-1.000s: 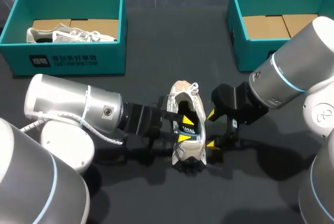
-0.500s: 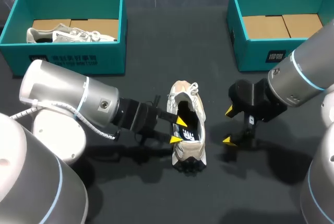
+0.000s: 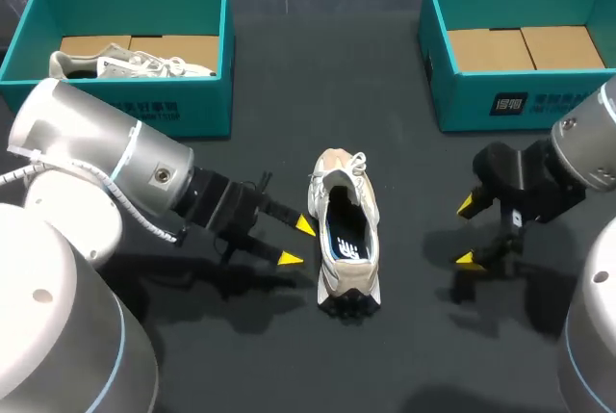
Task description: Take the shoe out of the shoebox, open the shoe tongue, remove and reinsert the insole, then place the shoe into the shoebox
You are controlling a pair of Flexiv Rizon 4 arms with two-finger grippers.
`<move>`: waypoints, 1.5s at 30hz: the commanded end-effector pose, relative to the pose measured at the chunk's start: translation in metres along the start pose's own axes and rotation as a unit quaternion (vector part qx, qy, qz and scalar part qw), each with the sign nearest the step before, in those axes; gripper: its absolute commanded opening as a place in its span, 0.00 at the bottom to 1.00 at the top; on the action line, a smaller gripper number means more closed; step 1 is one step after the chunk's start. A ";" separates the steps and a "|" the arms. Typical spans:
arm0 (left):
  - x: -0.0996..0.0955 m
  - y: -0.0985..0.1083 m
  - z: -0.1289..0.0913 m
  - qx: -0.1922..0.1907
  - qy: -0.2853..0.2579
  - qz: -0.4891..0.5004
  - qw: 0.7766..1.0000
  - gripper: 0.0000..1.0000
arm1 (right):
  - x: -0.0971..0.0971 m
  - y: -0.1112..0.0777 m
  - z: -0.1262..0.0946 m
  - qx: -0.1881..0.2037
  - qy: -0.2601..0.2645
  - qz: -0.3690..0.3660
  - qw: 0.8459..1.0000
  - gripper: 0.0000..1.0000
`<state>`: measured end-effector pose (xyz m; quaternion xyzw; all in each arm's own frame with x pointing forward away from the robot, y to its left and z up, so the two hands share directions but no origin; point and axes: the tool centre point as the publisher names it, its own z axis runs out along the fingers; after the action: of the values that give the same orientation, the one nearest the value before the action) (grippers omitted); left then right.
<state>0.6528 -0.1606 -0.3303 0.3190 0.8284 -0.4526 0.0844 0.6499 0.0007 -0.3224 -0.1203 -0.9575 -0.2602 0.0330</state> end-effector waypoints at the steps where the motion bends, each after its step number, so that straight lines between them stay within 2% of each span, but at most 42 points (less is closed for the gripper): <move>1: 0.006 -0.001 -0.034 0.003 0.018 0.004 1.000 0.40 | 0.002 -0.005 -0.015 -0.002 -0.001 0.004 1.000 1.00; 13: 0.008 0.001 -0.076 -0.003 0.082 0.033 0.996 0.43 | 0.002 -0.005 -0.015 -0.002 -0.001 0.004 1.000 1.00; 21: -0.001 0.004 -0.105 -0.027 0.116 0.054 0.991 0.45 | 0.002 -0.005 -0.015 -0.002 -0.001 0.004 1.000 1.00; 25: -0.010 0.005 -0.120 -0.015 0.140 0.053 0.989 0.44 | 0.002 -0.005 -0.015 -0.002 -0.001 0.004 1.000 1.00; 27: -0.016 0.007 -0.125 -0.007 0.156 0.050 0.987 0.38 | 0.002 -0.005 -0.015 -0.002 -0.001 0.004 1.000 1.00; 30: -0.026 0.012 -0.130 -0.005 0.163 0.043 0.986 0.00 | 0.002 -0.005 -0.015 -0.002 -0.001 0.004 1.000 1.00; 31: -0.030 0.012 -0.133 0.004 0.151 0.058 0.987 0.00 | 0.002 -0.005 -0.015 -0.002 -0.001 0.004 1.000 1.00; 44: -0.030 0.012 -0.133 0.004 0.151 0.058 0.987 0.00 | 0.002 -0.005 -0.015 -0.002 -0.001 0.004 1.000 1.00; 45: -0.035 0.012 -0.129 0.005 0.160 0.062 0.985 0.00 | 0.002 -0.005 -0.015 -0.002 -0.001 0.004 1.000 1.00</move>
<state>0.7040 -0.0633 -0.2495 0.4326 0.8089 -0.3977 -0.0171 0.6491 -0.0113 -0.3121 -0.1240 -0.9563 -0.2624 0.0343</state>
